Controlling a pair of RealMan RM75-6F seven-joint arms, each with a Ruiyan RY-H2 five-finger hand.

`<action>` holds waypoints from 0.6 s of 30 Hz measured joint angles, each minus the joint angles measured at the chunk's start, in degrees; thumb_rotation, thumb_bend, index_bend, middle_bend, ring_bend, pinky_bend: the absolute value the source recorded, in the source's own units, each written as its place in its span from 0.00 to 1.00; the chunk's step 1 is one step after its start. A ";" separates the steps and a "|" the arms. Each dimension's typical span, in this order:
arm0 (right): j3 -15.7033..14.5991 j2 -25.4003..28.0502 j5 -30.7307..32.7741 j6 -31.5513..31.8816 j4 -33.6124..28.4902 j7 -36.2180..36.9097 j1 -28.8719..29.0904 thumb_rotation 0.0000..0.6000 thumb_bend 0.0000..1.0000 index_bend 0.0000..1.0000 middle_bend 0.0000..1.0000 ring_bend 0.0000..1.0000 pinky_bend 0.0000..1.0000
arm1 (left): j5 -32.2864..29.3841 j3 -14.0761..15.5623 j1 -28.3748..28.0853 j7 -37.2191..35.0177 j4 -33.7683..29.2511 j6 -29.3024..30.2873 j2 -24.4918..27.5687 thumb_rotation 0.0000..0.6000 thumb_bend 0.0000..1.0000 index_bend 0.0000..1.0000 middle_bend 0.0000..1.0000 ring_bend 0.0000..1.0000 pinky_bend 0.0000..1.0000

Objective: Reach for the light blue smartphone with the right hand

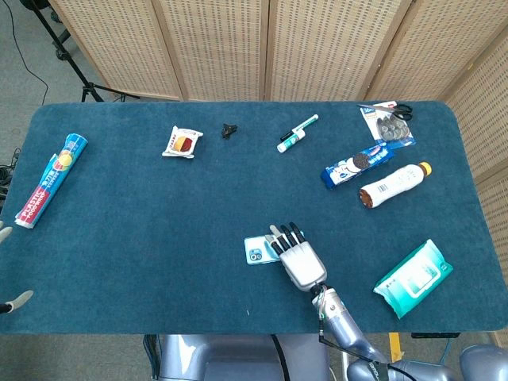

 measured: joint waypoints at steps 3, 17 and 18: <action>0.02 -0.71 0.29 -0.11 1.07 -0.19 0.48 1.00 0.48 0.11 0.03 0.00 0.00 | -0.13 0.00 -0.03 0.13 -0.08 -0.17 0.00 1.00 0.00 0.00 0.00 0.00 0.00; 0.45 -3.34 1.45 -0.33 5.76 -0.05 2.51 1.00 0.58 0.25 0.22 0.09 0.10 | -0.26 -0.08 -0.10 -0.05 -0.10 -0.34 0.00 1.00 0.00 0.00 0.00 0.00 0.00; 0.48 -3.51 1.45 -0.32 6.14 0.24 2.64 1.00 0.62 0.27 0.24 0.12 0.12 | -0.28 -0.09 -0.10 -0.03 -0.09 -0.33 0.00 1.00 0.00 0.00 0.00 0.00 0.00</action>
